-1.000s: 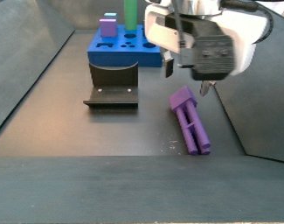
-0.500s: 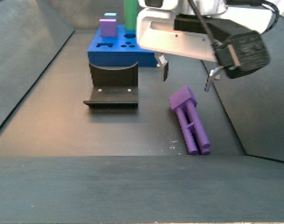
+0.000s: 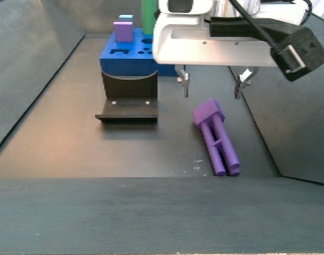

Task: Pick up the 3 prong object. Move up. Rotate the 3 prong object. Place the 3 prong object on the fixture. Regrasp the 3 prong object. Move to above the board. Insert the 3 prong object.
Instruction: Rotate the 3 prong object.

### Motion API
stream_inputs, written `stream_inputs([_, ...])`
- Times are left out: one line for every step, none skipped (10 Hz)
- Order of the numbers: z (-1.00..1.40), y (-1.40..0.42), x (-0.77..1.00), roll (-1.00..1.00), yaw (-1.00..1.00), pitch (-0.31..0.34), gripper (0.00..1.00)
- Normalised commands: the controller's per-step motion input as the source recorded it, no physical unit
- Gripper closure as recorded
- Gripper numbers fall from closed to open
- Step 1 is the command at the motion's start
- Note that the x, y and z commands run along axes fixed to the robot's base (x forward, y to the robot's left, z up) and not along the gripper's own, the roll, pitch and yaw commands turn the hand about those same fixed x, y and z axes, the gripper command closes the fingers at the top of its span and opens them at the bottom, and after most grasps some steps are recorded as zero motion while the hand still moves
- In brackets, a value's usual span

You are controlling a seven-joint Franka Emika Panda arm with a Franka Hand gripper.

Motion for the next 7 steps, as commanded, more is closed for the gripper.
stream_inputs([-0.03, 0.0, 0.03, 0.09, 0.38, -0.028, 0.0])
stream_inputs([-1.0, 0.0, 0.0, 0.0, 0.0, 0.0, 0.0])
stream_inputs([-1.0, 0.0, 0.01, 0.0, -0.06, -0.007, 0.0])
stream_inputs([-1.0, 0.01, 0.02, 0.02, -0.06, -0.017, 0.0])
stream_inputs([-1.0, 0.02, 0.03, 0.04, -0.05, -0.018, 0.0])
stream_inputs([-1.0, 0.02, 0.04, 0.05, -0.04, -0.015, 0.0])
stream_inputs([-0.85, 0.02, 0.04, 0.07, -0.03, -0.014, 0.0])
